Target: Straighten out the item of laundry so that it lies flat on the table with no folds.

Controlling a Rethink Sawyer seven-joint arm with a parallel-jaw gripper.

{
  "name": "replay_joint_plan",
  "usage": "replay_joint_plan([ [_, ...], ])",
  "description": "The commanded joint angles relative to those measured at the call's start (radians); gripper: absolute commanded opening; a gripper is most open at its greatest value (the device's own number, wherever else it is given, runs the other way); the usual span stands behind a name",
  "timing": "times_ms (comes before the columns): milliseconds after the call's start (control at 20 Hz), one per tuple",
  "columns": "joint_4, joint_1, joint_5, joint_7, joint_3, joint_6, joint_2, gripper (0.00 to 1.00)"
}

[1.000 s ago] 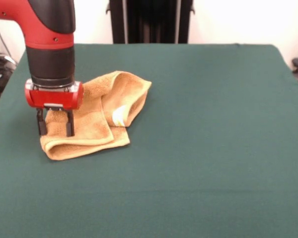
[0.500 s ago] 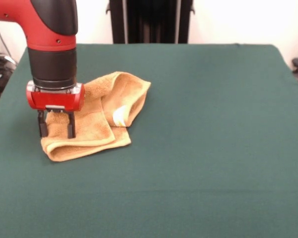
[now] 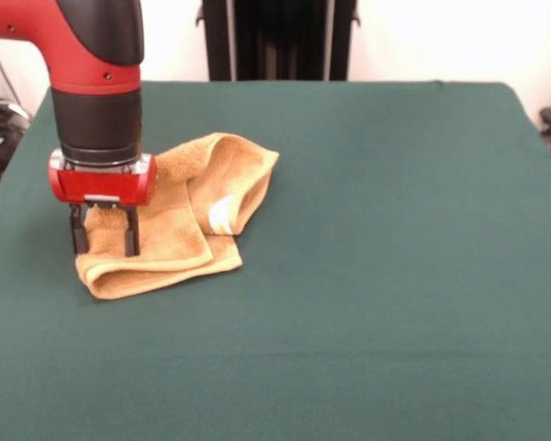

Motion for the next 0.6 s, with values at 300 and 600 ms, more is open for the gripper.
replay_joint_plan([
  [300, 0.16, 0.112, 0.014, 0.062, 0.027, 0.116, -0.179, 1.0],
  [600, 0.267, 0.155, 0.066, 0.126, -0.008, 0.158, -0.311, 1.0],
])
